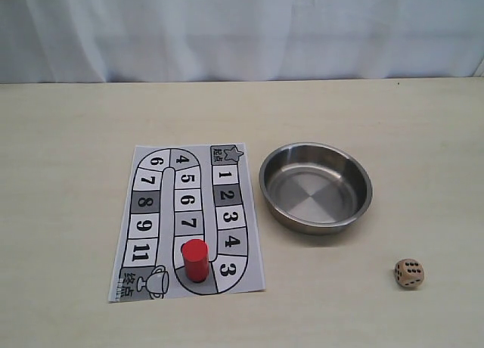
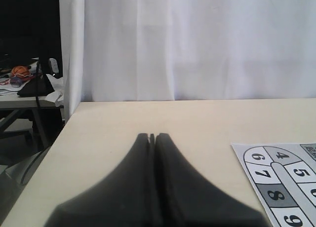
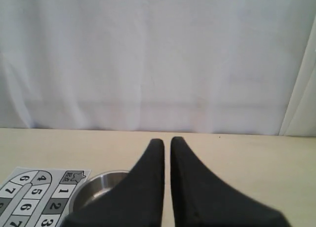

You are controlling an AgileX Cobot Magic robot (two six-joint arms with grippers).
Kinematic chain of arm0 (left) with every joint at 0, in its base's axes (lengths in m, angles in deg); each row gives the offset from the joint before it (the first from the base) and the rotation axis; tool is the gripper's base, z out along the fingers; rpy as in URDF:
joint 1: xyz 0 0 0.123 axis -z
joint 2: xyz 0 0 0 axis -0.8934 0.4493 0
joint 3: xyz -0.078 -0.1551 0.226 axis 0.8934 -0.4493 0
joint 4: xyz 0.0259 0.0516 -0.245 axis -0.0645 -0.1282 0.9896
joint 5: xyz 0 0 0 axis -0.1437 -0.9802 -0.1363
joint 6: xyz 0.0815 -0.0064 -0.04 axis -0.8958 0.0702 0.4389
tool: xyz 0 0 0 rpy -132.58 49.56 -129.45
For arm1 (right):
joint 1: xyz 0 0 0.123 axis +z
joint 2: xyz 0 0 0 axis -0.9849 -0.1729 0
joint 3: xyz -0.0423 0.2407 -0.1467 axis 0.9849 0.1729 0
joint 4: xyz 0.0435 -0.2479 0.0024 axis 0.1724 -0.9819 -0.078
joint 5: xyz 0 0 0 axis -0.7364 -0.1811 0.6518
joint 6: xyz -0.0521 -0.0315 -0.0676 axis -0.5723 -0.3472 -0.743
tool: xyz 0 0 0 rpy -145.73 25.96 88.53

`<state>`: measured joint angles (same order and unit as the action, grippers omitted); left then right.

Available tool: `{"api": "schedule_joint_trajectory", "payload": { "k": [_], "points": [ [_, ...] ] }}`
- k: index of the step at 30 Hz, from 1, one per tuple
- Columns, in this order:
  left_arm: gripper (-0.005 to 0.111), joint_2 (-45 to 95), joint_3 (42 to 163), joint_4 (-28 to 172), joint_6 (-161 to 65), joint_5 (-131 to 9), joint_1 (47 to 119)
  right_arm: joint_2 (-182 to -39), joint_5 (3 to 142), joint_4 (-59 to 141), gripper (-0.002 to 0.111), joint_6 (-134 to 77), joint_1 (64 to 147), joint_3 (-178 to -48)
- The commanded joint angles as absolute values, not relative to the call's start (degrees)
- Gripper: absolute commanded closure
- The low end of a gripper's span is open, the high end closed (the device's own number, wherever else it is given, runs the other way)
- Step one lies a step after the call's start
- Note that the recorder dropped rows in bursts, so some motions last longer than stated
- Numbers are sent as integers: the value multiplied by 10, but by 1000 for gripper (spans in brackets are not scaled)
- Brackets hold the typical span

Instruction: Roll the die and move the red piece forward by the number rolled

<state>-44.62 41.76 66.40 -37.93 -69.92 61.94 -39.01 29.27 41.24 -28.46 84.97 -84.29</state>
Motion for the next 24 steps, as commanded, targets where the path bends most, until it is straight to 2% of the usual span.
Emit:
{"api": "schedule_joint_trajectory", "payload": {
  "k": [1, 12, 24],
  "points": [
    [107, -447, 421, 665, -378, -691, 619, -388, 362, 408, 104, -283, 848, -771],
    [107, -447, 421, 665, -378, -691, 619, -388, 612, 434, 104, -282, 848, -634],
    [107, -447, 421, 665, -378, -693, 619, -388, 689, 412, 104, -306, 848, -508]
  ]
}}
